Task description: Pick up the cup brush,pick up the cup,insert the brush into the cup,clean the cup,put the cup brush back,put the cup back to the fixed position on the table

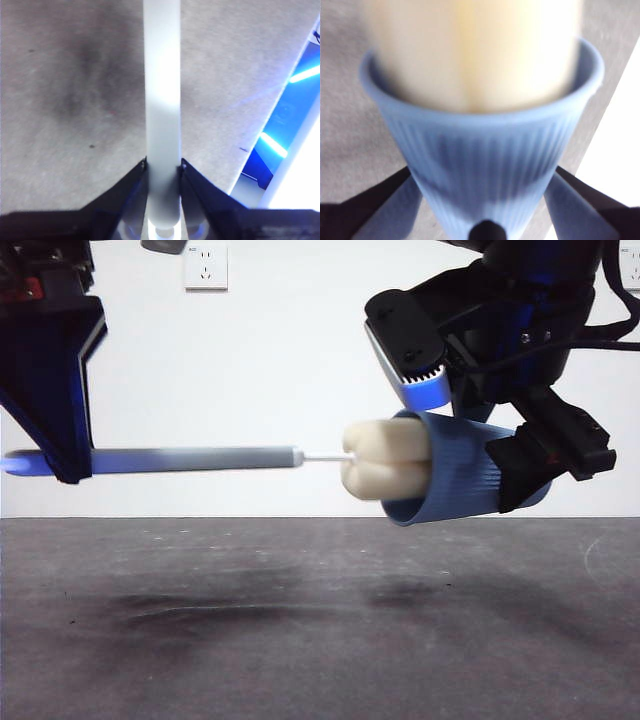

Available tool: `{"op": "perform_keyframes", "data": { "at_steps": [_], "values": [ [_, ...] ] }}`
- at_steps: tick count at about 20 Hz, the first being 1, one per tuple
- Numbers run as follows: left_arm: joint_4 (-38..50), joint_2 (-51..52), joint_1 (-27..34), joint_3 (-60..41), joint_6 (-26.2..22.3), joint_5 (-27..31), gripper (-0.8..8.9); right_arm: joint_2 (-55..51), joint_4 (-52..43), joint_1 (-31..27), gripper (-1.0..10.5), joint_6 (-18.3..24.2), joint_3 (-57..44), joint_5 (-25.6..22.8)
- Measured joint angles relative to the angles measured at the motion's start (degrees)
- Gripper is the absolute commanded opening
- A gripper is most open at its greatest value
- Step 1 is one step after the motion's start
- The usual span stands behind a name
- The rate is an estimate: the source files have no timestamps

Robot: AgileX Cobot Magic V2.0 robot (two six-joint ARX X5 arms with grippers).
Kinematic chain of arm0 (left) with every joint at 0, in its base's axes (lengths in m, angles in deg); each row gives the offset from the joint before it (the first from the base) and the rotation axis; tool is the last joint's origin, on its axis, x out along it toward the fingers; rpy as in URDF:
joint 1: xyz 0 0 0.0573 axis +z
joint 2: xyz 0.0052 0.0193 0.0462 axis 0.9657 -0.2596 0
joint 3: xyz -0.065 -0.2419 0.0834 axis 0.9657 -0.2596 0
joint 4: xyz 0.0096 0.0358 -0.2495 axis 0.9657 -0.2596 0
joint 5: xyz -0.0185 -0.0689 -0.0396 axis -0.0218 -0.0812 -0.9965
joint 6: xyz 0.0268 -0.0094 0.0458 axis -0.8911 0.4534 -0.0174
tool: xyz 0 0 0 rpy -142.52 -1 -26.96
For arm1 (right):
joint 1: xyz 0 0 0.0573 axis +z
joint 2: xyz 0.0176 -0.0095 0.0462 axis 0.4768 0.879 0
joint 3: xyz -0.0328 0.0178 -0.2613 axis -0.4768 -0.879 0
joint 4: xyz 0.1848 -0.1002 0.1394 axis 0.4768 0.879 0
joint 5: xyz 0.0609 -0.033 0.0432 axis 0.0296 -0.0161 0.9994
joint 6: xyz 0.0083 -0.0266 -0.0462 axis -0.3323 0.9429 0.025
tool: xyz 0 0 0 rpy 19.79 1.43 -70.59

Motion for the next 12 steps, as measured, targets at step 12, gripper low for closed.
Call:
{"op": "perform_keyframes", "data": {
  "at_steps": [12],
  "values": [
    [6.29,-8.02,-1.66,0.0,2.19,-0.55,-0.09,1.49,-0.22,7.13,-0.1,0.39,0.0,-0.2]
  ]
}}
